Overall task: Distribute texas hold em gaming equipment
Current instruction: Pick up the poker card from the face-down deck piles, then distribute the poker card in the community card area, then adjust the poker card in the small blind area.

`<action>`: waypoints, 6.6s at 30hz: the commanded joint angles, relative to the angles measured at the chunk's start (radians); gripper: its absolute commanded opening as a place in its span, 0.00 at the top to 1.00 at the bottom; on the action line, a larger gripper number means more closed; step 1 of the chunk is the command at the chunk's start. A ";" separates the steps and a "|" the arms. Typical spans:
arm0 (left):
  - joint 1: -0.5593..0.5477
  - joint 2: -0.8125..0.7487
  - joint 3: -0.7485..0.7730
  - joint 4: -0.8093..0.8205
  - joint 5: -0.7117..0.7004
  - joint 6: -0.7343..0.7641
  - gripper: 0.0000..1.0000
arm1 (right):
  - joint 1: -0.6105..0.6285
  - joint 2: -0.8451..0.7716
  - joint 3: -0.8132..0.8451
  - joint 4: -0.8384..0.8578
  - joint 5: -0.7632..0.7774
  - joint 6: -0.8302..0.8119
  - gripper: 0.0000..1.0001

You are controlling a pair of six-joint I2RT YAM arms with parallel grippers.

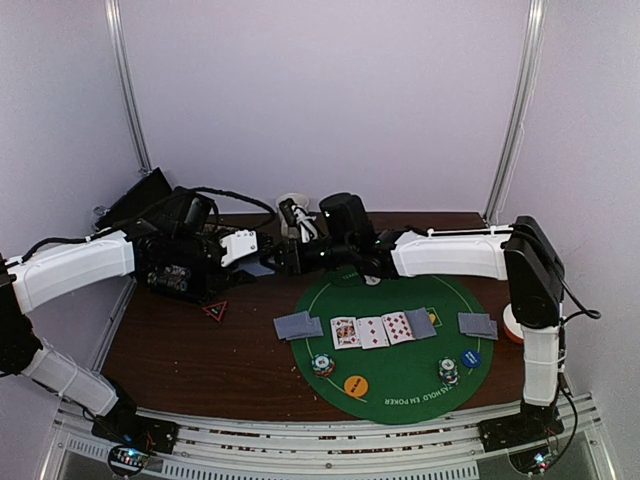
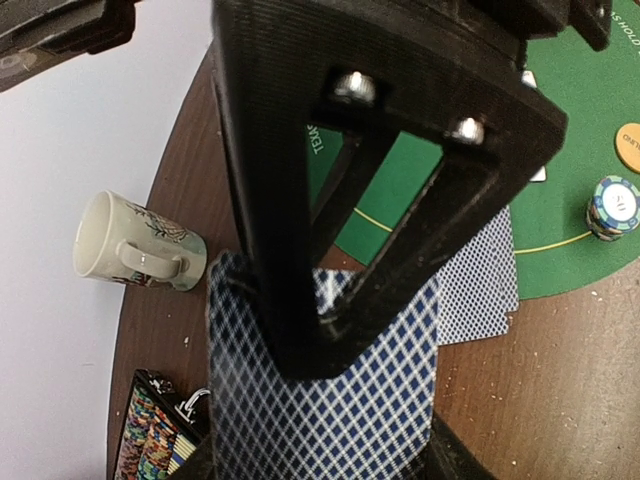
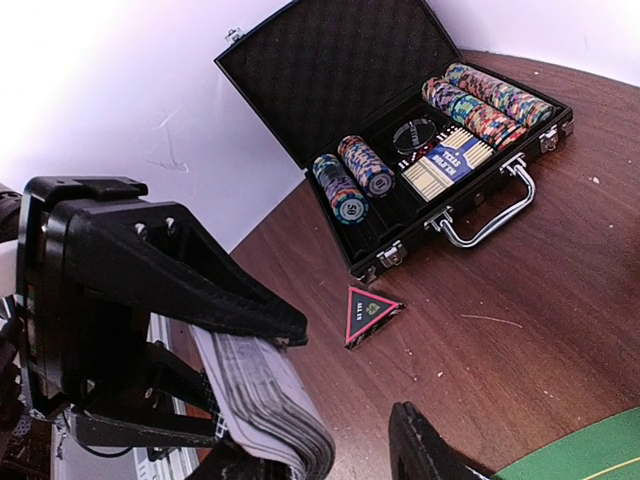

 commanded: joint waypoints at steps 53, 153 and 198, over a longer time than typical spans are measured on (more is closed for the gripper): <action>-0.001 -0.012 0.003 0.035 0.010 0.004 0.50 | -0.452 -0.681 -0.692 -0.302 0.480 0.250 1.00; -0.002 -0.033 -0.010 0.042 -0.006 0.010 0.50 | -0.660 -0.335 -0.563 -0.701 0.494 -0.039 0.65; -0.001 -0.030 -0.010 0.041 -0.004 0.011 0.50 | -0.558 -0.546 -0.554 -0.747 0.616 -0.098 0.64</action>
